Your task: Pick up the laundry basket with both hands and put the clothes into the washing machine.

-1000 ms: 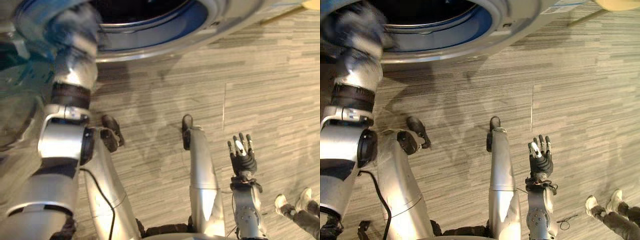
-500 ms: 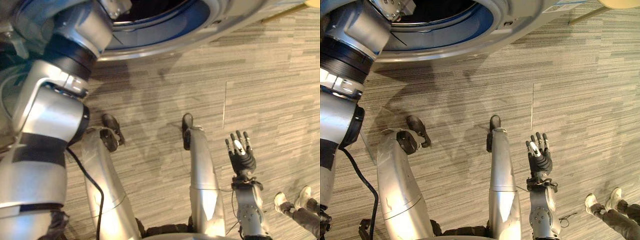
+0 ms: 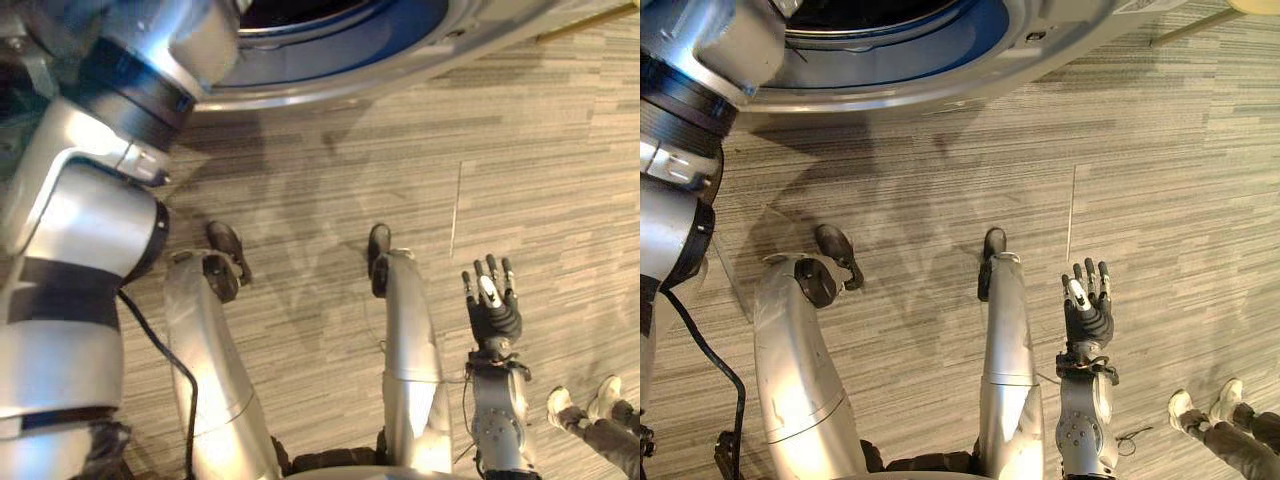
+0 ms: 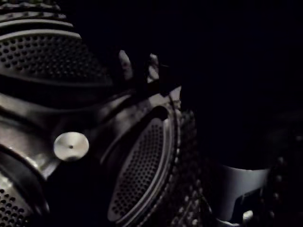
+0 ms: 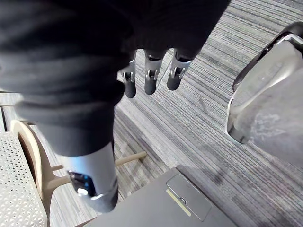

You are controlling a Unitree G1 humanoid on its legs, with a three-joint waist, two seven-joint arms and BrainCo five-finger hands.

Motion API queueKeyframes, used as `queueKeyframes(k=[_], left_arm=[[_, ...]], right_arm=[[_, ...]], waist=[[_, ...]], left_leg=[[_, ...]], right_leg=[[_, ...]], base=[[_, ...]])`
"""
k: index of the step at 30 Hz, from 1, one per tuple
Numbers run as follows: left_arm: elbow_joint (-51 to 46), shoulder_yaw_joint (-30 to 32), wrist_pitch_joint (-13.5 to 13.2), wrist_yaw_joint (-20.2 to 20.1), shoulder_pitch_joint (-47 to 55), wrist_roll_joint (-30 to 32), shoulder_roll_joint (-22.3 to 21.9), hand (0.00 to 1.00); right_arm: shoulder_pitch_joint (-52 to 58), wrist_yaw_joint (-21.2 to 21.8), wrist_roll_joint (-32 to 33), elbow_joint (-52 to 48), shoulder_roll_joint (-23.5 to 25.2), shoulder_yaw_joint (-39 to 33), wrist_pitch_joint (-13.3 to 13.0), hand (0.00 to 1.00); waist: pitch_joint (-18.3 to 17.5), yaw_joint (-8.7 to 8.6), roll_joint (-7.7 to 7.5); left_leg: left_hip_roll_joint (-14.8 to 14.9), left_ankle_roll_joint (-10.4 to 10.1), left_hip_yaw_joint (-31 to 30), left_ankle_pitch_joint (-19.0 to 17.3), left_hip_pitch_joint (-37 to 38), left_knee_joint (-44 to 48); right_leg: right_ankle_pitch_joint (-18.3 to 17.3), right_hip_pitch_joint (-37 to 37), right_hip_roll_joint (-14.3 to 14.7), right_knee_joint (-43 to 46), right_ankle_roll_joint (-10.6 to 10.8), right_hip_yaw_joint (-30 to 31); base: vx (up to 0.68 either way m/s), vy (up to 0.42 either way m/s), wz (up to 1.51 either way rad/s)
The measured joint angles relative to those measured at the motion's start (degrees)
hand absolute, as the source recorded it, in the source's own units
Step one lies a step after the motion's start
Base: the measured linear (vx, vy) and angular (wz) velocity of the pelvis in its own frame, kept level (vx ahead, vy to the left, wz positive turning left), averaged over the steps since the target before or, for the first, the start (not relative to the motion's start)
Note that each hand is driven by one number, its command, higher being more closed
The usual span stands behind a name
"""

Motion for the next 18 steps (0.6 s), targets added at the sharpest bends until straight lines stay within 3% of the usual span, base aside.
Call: queueKeyframes(k=[1,3,4,6,8,13,18], left_arm=[[0.02,1.03,-0.44,-0.94,1.01,0.19,-0.12,0.0],[1.39,11.3,-2.14,-3.81,6.78,-1.86,-1.66,0.0],[2.38,14.22,-2.41,-4.55,7.95,-7.07,-1.93,0.0],[7.53,26.21,-1.96,-6.7,11.15,-20.78,-3.08,0.0],[8.67,30.87,-2.14,-6.75,12.73,-30.64,-2.96,0.0],[7.39,37.67,-6.3,-7.16,16.96,-47.2,-7.51,0.0],[-0.14,39.72,-7.67,-3.33,33.55,-51.3,-15.91,0.0]], right_arm=[[0.0,-0.01,0.0,-0.01,0.0,0.0,-0.18,0.0],[0.03,-0.01,0.02,-0.07,0.0,0.0,-0.27,0.0],[0.07,-0.06,0.06,-0.07,0.0,-0.01,-0.27,0.0],[0.14,-0.85,0.04,0.1,-0.01,-0.02,0.12,0.0],[0.17,-1.0,0.04,0.31,0.03,0.03,0.99,0.0],[0.19,-1.05,-0.26,0.72,0.89,0.99,1.87,0.0],[0.27,-1.21,-2.05,1.86,0.89,3.6,1.87,0.0]], waist=[[0.0,0.04,0.0],[0.0,-0.12,0.0],[0.0,-0.16,0.0],[0.0,-0.07,0.0],[0.0,0.08,0.0],[-0.06,0.13,0.12],[-0.16,1.58,0.36]], left_leg=[[0.0,0.03,0.03,0.02,0.08,-0.03],[0.09,0.03,0.23,0.02,0.63,-0.14],[0.11,0.01,0.28,0.03,0.77,-0.25],[0.12,-0.28,0.14,0.19,1.16,-0.64],[0.04,-0.45,0.16,0.62,1.47,-1.26],[0.04,-0.91,-0.05,0.99,3.7,-2.35],[-1.02,-2.42,-1.24,1.89,6.1,-4.27]], right_leg=[[0.0,0.08,-0.04,0.0,0.0,-0.02],[0.0,0.44,-0.09,-0.08,0.0,-0.01],[0.0,0.5,-0.08,-0.12,0.0,0.01],[-0.05,0.72,0.01,-0.09,-0.1,-0.08],[-0.11,0.97,0.0,-0.24,-0.24,-0.18],[-0.31,2.8,0.04,-0.54,-0.64,-0.82],[-1.47,4.99,-0.6,-0.06,-1.98,-2.05]], base=[[-0.03,-0.033,0.03],[-0.01,-0.016,0.0],[-0.04,-0.041,0.01],[-0.04,-0.056,0.03],[-0.03,-0.06,0.07],[-0.01,-0.052,0.04],[0.01,-0.074,0.19]])
